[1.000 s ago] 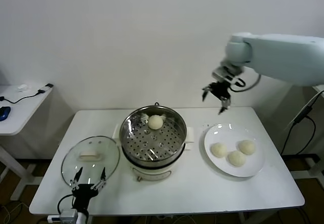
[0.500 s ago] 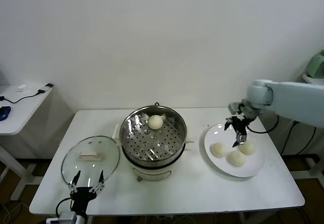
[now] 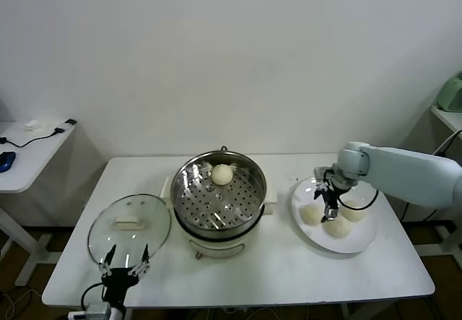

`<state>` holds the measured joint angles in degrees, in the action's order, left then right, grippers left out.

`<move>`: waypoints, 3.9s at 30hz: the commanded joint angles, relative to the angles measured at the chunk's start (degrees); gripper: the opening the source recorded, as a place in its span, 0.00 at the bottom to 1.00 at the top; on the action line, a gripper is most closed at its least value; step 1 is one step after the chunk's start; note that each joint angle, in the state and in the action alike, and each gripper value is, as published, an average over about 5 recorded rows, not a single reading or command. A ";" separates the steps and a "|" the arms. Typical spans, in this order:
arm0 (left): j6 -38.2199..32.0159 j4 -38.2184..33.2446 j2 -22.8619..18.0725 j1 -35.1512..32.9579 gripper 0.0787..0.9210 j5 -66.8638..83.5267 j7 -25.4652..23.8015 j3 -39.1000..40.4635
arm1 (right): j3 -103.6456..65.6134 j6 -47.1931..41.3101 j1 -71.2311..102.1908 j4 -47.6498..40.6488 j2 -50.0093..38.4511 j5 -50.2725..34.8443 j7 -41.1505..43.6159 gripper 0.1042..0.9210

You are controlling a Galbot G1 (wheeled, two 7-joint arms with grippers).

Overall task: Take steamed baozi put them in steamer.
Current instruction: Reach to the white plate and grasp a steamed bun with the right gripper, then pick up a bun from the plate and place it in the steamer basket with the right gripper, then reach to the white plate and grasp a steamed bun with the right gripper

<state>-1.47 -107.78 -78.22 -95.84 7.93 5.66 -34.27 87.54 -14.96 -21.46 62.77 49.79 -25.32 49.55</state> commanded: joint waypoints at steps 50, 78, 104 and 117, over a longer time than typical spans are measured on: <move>0.80 -3.17 0.43 -0.17 0.88 -1.17 -0.11 0.83 | 2.21 -10.87 -22.53 15.72 25.42 -35.01 -11.34 0.71; 0.72 -2.35 1.04 0.26 0.88 -0.53 -0.05 1.40 | -0.10 -10.01 -10.69 2.08 32.13 -29.07 -10.98 0.77; 0.16 -2.50 0.86 -0.37 0.88 -0.86 -0.14 1.02 | 30.42 6.63 -41.85 21.66 -13.05 -9.93 9.29 0.88; 0.19 -1.88 -0.69 -1.00 0.88 -1.45 -0.04 0.25 | 9.51 3.63 -11.00 13.85 -17.64 2.56 5.67 0.88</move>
<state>-1.24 -109.72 -78.58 -96.77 6.57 5.58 -33.94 106.49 -11.05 -49.18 78.80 39.33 -32.31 55.57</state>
